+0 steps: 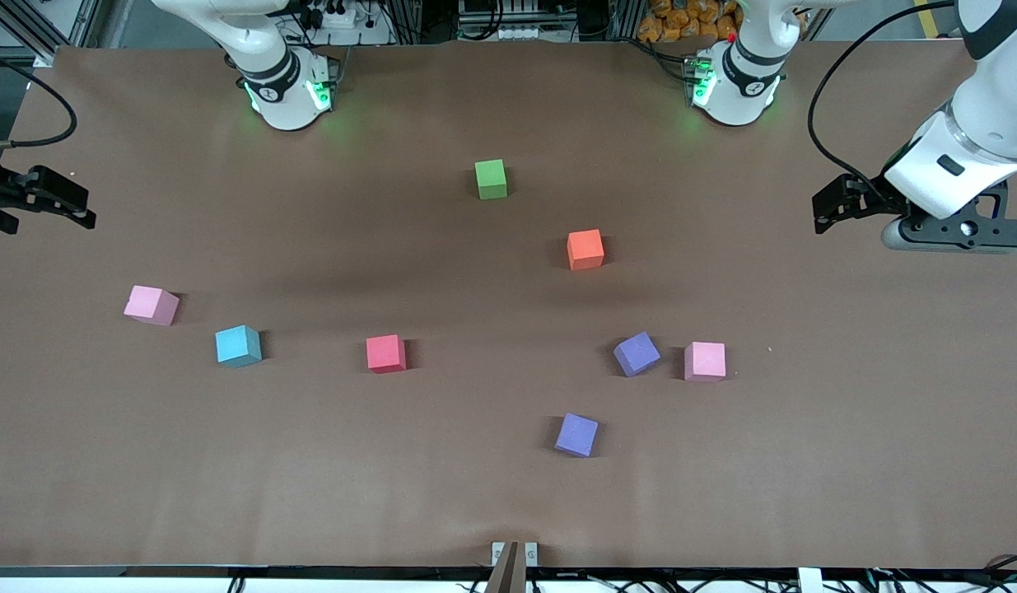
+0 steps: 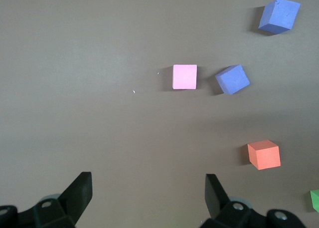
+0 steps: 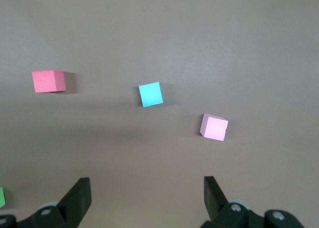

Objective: Arrange blocks into number 1
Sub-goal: 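Reach the left gripper over the green cube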

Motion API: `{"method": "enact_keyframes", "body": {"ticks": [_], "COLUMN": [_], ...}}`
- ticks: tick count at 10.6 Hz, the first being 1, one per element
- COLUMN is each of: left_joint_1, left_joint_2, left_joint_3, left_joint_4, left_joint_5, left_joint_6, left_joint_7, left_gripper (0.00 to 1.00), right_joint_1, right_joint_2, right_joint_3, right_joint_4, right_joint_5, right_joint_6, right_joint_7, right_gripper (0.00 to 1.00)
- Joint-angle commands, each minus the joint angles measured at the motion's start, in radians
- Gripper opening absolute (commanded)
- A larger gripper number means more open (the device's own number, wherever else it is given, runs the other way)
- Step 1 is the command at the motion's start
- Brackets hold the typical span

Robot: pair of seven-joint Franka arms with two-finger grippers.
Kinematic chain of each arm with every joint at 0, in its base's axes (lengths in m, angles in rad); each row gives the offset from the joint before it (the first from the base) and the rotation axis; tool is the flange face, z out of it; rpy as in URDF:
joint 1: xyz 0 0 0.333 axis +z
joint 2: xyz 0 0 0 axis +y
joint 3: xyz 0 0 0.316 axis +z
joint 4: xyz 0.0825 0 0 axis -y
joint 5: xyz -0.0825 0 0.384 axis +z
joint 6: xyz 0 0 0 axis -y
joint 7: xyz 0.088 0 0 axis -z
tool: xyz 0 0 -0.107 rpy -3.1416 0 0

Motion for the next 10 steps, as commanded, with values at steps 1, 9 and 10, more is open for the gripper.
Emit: {"method": "enact_keyframes", "body": {"ticks": [1,9,10], "left_joint_1": [0.003,-0.066,-0.066], "left_joint_2": [-0.005,0.143,0.152], "left_joint_3": [-0.001,-0.042,-0.044], "left_joint_4": [0.010,0.010,0.001], "left_joint_5": [-0.003,-0.028,-0.079], "left_joint_6": [-0.014,0.081,0.087], "left_joint_7": [0.008,-0.180,-0.182], "left_gripper": [1.00,1.00,1.00], "right_joint_1": [-0.015,-0.029,-0.027], "right_joint_2": [-0.002,0.000,0.000], "right_joint_3": [0.009,0.014,0.014], "right_joint_4": [-0.006,-0.004,-0.004], "right_joint_5": [-0.012,-0.027,-0.027], "right_joint_6": [-0.007,-0.004,0.011], "right_joint_7": [0.010,0.010,0.010], "right_gripper": [1.00,1.00,1.00]}}
